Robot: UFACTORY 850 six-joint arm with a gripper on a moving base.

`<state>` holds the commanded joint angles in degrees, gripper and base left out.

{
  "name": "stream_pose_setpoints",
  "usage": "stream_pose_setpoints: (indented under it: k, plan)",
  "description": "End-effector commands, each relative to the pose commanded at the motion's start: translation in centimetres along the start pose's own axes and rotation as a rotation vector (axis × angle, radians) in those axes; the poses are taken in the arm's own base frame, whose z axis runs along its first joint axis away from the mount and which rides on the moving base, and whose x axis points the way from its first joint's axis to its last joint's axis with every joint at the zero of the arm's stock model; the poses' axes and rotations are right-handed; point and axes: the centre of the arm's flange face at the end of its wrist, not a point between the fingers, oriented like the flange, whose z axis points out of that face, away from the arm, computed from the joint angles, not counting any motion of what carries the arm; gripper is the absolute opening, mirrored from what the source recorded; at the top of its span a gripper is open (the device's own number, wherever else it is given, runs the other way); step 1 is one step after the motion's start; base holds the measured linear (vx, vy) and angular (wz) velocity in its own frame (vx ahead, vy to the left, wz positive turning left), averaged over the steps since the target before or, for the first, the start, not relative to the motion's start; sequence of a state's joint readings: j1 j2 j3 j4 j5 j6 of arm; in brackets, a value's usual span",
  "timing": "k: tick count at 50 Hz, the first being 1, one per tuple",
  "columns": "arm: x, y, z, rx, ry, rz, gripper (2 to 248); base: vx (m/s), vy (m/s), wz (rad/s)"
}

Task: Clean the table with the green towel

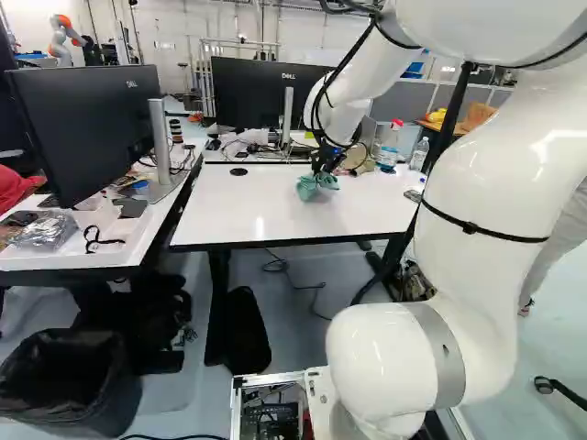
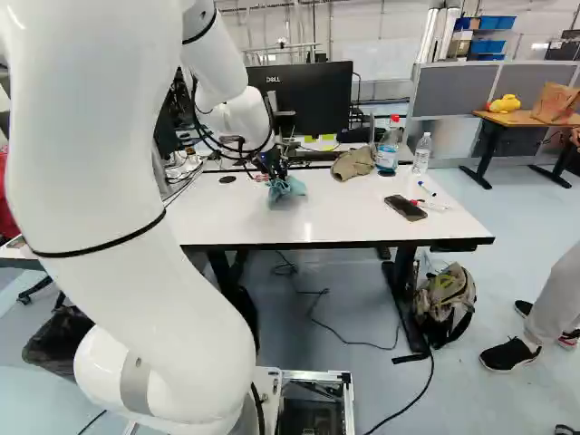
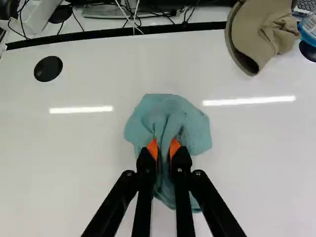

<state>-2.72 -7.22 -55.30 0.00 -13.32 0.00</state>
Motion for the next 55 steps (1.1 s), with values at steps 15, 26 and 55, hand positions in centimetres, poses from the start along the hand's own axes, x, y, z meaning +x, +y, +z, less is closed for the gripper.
stream_pose_setpoints:
  k: [15, 26, 55]
  plan:
    - [2.2, -0.7, -0.5, 0.008, 0.038, -0.011, 46, 0.000, 0.000, 0.000]
    - [3.9, -2.2, -1.1, 0.024, 0.068, -0.032, 46, 0.000, 0.000, 0.000]
    - [6.9, -7.0, -0.8, 0.075, 0.107, -0.096, 46, 0.000, 0.000, 0.000]
